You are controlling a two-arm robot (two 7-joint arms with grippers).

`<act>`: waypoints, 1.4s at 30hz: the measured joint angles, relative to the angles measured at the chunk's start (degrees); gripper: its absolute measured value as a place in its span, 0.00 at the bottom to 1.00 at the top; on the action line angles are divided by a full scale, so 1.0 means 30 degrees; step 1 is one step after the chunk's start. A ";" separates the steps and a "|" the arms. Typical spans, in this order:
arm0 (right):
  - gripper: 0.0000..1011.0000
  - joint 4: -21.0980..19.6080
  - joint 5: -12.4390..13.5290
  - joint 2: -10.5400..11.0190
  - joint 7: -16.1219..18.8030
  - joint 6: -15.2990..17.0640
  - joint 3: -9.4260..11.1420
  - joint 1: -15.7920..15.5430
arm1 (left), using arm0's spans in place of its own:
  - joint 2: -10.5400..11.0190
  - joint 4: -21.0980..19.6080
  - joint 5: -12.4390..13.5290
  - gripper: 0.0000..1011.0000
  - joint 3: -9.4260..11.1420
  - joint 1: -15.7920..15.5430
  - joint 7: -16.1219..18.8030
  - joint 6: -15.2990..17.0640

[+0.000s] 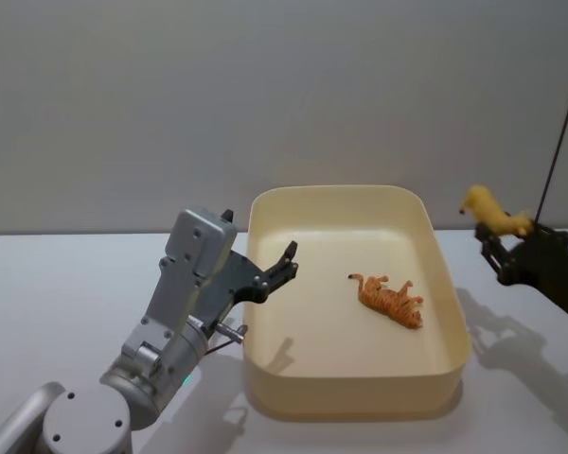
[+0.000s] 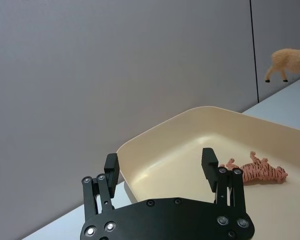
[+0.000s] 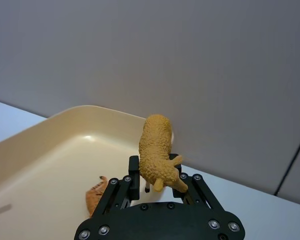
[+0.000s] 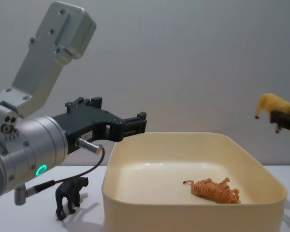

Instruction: Pick up the toy alternately with two hands and place it into the central storage box.

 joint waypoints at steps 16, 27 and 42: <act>0.44 0.1539 0.0025 -0.1277 0.2627 0.2276 -0.1125 0.2286 | 0.0000 0.0000 0.0000 0.99 0.0000 0.0000 0.0000 0.0000; 0.78 0.2263 -0.0142 -0.1722 0.3297 0.2756 -0.1540 0.3005 | 0.0001 0.0000 0.0000 0.99 0.0001 0.0000 0.0000 0.0000; 0.99 0.1449 0.0704 -0.0984 0.2298 0.1498 -0.0810 0.2489 | 0.0000 -0.0001 0.0000 0.99 0.0000 -0.0001 0.0000 0.0000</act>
